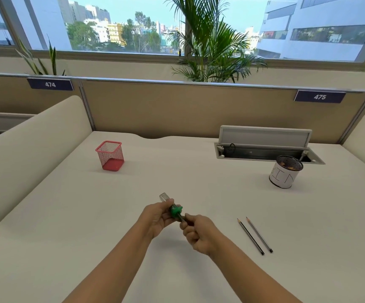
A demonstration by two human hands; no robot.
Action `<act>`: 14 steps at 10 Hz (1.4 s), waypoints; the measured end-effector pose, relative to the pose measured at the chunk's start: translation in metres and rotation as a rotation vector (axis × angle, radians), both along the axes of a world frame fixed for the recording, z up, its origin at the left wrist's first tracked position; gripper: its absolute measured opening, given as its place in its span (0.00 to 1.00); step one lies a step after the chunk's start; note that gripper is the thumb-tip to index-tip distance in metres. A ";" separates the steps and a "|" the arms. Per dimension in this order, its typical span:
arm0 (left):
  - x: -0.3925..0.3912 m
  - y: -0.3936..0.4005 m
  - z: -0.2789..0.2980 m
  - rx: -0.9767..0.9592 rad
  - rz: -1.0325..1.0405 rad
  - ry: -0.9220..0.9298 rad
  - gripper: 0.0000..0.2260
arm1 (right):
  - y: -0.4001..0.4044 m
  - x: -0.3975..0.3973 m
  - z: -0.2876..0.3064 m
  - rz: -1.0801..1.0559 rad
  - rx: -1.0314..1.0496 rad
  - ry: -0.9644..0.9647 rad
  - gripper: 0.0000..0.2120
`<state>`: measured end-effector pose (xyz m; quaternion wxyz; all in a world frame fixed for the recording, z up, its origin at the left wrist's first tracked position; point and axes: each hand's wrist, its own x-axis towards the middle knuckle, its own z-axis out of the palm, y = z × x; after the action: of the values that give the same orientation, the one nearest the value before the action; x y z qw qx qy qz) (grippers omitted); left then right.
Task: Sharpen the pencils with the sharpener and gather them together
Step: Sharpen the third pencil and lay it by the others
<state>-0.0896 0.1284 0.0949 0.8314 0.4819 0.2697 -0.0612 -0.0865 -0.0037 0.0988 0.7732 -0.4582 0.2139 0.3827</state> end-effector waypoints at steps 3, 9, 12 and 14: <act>0.005 -0.001 -0.003 0.007 0.076 0.059 0.05 | -0.003 -0.012 -0.006 0.398 -1.483 -1.495 0.05; 0.002 0.002 0.000 0.068 0.053 0.112 0.08 | -0.003 -0.018 -0.006 0.388 -1.407 -1.419 0.06; -0.004 -0.003 -0.002 0.097 -0.008 0.050 0.05 | -0.006 -0.005 0.008 0.131 -0.132 0.018 0.19; 0.001 0.001 -0.002 0.132 0.026 0.079 0.06 | -0.003 -0.019 0.005 0.333 -1.086 -1.025 0.12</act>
<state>-0.0882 0.1289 0.0929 0.7872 0.5294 0.3120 -0.0513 -0.1053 -0.0066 0.1041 0.3739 -0.9205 -0.0855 0.0750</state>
